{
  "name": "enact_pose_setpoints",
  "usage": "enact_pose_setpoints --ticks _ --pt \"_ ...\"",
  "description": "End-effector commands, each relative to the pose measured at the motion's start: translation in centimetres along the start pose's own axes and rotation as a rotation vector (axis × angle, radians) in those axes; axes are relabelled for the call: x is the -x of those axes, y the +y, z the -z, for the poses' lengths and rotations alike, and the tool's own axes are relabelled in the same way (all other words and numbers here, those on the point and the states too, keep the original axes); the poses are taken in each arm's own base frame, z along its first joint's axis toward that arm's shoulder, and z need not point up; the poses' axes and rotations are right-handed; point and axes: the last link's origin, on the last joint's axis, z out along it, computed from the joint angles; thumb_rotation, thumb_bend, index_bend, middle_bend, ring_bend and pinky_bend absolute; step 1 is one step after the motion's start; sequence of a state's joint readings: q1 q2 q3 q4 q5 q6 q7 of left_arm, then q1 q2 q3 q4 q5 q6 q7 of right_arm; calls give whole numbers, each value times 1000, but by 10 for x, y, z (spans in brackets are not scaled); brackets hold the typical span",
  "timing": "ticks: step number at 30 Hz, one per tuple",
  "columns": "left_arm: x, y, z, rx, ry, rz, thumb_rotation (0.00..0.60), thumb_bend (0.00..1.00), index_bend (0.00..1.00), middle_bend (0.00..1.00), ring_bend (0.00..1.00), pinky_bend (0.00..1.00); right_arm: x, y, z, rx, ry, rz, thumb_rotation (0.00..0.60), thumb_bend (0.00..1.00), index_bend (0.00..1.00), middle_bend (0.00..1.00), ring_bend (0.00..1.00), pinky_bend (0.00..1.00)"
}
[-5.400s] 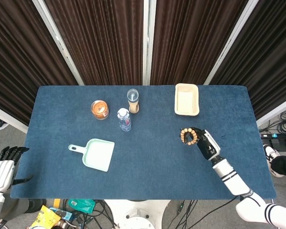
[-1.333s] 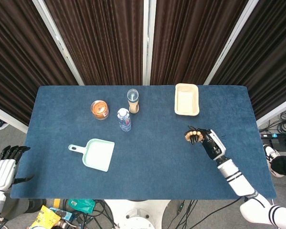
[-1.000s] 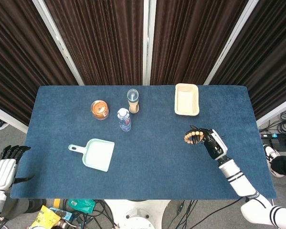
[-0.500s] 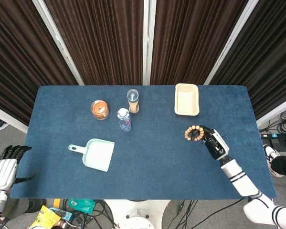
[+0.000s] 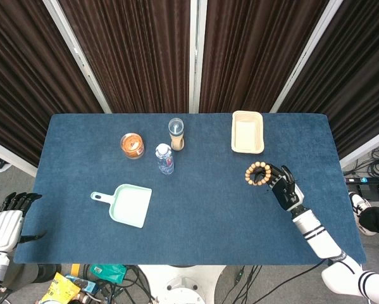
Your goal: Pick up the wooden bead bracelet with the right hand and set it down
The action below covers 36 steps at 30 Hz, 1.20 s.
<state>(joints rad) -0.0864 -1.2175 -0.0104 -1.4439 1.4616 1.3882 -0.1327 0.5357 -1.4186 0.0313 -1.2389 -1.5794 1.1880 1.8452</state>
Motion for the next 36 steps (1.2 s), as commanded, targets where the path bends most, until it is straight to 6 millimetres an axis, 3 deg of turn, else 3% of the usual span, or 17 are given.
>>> enact_pose_setpoints --ticks 1,5,8,11,13,18,28,36 --pt "0 0 0 0 -1 0 600 0 186 158 91 61 -1 -1 0 -1 2 5 64 398 518 586 277 13" --pt "0 0 0 1 -3 1 600 0 186 158 91 62 -1 -2 1 -7 2 24 263 414 563 605 288 19" --pt "0 0 0 0 -3 1 600 0 186 158 91 62 -1 -2 2 -8 6 31 356 419 572 609 290 31" --pt "0 0 0 -1 -3 2 600 0 186 158 91 62 -1 -2 2 -9 9 32 395 419 576 610 293 40" --pt "0 0 0 -2 -3 2 600 0 186 158 91 62 0 -2 1 -11 7 30 397 443 578 610 296 43" --pt "1 -1 0 -5 -3 5 600 0 186 158 91 61 1 -2 1 -9 5 28 392 632 579 610 296 44" --pt "1 -1 -1 -5 -5 5 600 0 186 158 91 62 1 -1 1 -4 1 46 387 650 579 610 296 45" --pt "2 -2 -2 -7 -7 6 600 0 186 158 91 62 2 0 0 -1 8 52 251 373 587 611 296 41"
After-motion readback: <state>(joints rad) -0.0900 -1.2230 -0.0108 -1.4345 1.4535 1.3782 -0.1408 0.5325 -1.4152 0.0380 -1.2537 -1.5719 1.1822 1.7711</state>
